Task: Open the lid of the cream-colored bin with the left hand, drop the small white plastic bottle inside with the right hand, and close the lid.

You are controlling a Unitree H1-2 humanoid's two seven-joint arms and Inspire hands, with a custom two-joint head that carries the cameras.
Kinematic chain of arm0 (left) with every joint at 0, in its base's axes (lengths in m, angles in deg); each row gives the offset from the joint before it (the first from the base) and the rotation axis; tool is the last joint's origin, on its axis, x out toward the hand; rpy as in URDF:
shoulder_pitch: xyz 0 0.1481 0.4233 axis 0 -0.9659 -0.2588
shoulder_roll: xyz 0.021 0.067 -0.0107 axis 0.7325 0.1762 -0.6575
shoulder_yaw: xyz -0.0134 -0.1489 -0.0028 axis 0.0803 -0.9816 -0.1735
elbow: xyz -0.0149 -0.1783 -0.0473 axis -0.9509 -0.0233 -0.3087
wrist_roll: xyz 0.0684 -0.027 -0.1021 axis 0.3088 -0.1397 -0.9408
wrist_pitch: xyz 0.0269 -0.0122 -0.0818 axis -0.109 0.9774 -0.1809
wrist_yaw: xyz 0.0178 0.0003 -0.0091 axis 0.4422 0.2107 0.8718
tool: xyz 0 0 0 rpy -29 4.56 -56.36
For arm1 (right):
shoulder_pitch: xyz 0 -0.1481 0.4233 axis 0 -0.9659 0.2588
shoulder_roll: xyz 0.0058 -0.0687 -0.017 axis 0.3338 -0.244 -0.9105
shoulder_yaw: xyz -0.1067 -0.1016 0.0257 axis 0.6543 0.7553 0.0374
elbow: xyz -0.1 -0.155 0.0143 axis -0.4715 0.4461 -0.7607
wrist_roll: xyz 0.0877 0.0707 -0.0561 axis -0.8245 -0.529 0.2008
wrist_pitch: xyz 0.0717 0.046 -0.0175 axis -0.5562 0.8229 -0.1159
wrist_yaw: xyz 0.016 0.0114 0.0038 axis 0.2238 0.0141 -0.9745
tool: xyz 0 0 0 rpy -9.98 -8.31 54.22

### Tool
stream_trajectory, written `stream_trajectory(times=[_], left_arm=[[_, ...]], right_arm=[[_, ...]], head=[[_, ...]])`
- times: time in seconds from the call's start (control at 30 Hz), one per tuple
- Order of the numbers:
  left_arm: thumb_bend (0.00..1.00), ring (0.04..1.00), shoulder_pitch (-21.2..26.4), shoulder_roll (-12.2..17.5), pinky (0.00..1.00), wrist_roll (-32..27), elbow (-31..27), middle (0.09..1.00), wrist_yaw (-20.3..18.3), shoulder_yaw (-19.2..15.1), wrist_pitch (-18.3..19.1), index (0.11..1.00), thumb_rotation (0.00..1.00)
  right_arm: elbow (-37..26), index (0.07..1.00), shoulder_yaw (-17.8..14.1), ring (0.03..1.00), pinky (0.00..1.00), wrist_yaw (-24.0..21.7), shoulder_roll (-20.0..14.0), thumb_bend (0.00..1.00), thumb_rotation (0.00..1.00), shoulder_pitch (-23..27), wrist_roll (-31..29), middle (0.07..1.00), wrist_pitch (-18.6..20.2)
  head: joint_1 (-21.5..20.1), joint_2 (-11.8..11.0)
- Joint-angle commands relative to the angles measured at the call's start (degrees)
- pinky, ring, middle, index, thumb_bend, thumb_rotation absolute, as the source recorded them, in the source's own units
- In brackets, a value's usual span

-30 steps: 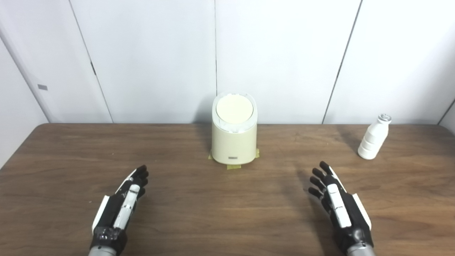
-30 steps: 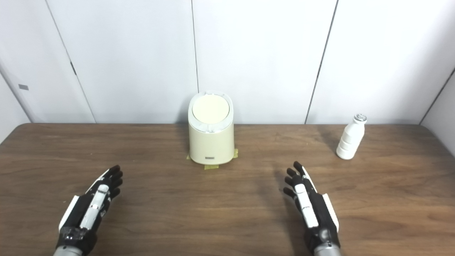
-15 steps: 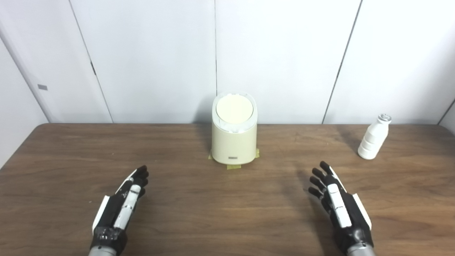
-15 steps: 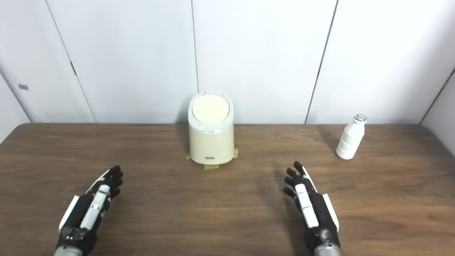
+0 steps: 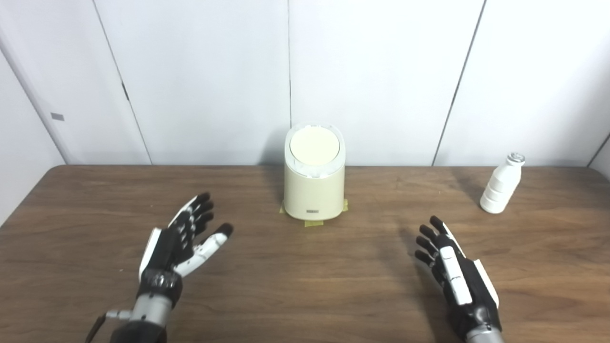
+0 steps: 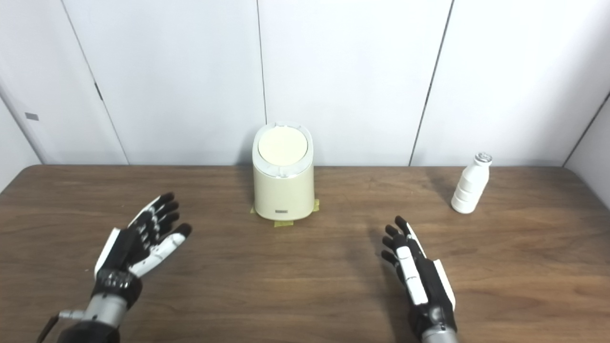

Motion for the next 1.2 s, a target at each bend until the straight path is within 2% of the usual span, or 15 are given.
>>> stream_trajectory(times=[0.0, 0.1, 0.17, 0.3, 0.4, 0.6, 0.7, 0.93, 1.07, 1.17], left_arm=[[0.78, 0.836, 4.75, 0.24, 0.84, 2.99, -1.96, 0.871, 1.04, 0.86, -0.14, 0.91, 0.27], [0.81, 0.804, 8.3, 0.22, 0.85, 6.7, -1.68, 0.858, 1.3, 2.23, 1.51, 0.895, 0.26], [0.86, 0.8, 10.41, -0.11, 0.8, 7.65, -1.36, 0.851, 1.37, 2.63, 2.45, 0.878, 0.26], [0.87, 0.819, 15.03, -0.72, 0.72, 8.2, -0.31, 0.863, 1.17, 3.25, 4.35, 0.875, 0.22], [0.87, 0.851, 18.24, -0.83, 0.75, 8.78, 1.17, 0.885, 0.91, 3.7, 5.28, 0.887, 0.19], [0.86, 0.847, 24.33, 0.14, 0.75, 12.04, 7.07, 0.873, 1.45, 6.19, 2.37, 0.882, 0.15], [0.87, 0.841, 27.35, 0.28, 0.75, 13.67, 10.28, 0.861, 1.95, 7.41, 0.83, 0.879, 0.17], [0.87, 0.842, 33.08, 0.12, 0.76, 14.77, 18.07, 0.861, 2.09, 8.63, -4.08, 0.868, 0.16], [0.87, 0.851, 36.21, 0.47, 0.76, 15.72, 22.28, 0.892, 1.35, 9.89, -5.22, 0.887, 0.15], [0.88, 0.892, 38.23, 0.91, 0.8, 17.84, 23.58, 0.931, 0.34, 11.7, -3.59, 0.911, 0.18]], right_arm=[[-1.07, 0.959, -0.07, 0.899, 0.86, -0.17, 0.02, 0.58, 0.89, 0.67, 0.11, 0.913, -1.95], [-0.78, 0.958, -0.01, 0.9, 0.86, -0.19, 0.06, 0.58, 0.89, 0.75, 0.17, 0.914, -2.3], [-0.64, 0.957, 0.02, 0.899, 0.86, -0.12, 0.11, 0.58, 0.89, 0.81, 0.3, 0.913, -2.41], [-0.41, 0.958, -0.11, 0.9, 0.86, -0.13, 0.27, 0.58, 0.87, 0.98, -0.1, 0.916, -2.45], [-0.29, 0.962, -0.04, 0.9, 0.86, -0.02, 0.31, 0.58, 0.88, 1.15, 0.11, 0.917, -2.43], [0.62, 0.958, -0.09, 0.896, 0.85, 0.13, 0.49, 0.59, 0.87, 1.53, 0.1, 0.913, -3.29], [0.66, 0.958, -0.01, 0.9, 0.86, 0.18, 0.56, 0.58, 0.87, 1.55, 0.24, 0.917, -3.15], [1.58, 0.965, 0.15, 0.901, 0.85, 0.16, 0.61, 0.59, 0.88, 1.9, 0.63, 0.917, -4.18], [1.34, 0.96, 0.22, 0.901, 0.85, 0.26, 0.81, 0.59, 0.88, 2.03, 0.73, 0.918, -3.93], [1.1, 0.959, 0.37, 0.901, 0.85, 0.38, 0.84, 0.58, 0.88, 2.09, 1.21, 0.917, -3.86]], head=[[-0.08, 0.03], [-0.14, -0.12], [-0.16, -0.22], [-0.04, -0.5], [0.07, -0.52], [-0.07, -0.75], [-0.11, -0.84], [-0.35, -1.01], [-0.45, -1.12], [-0.6, -1.01]])
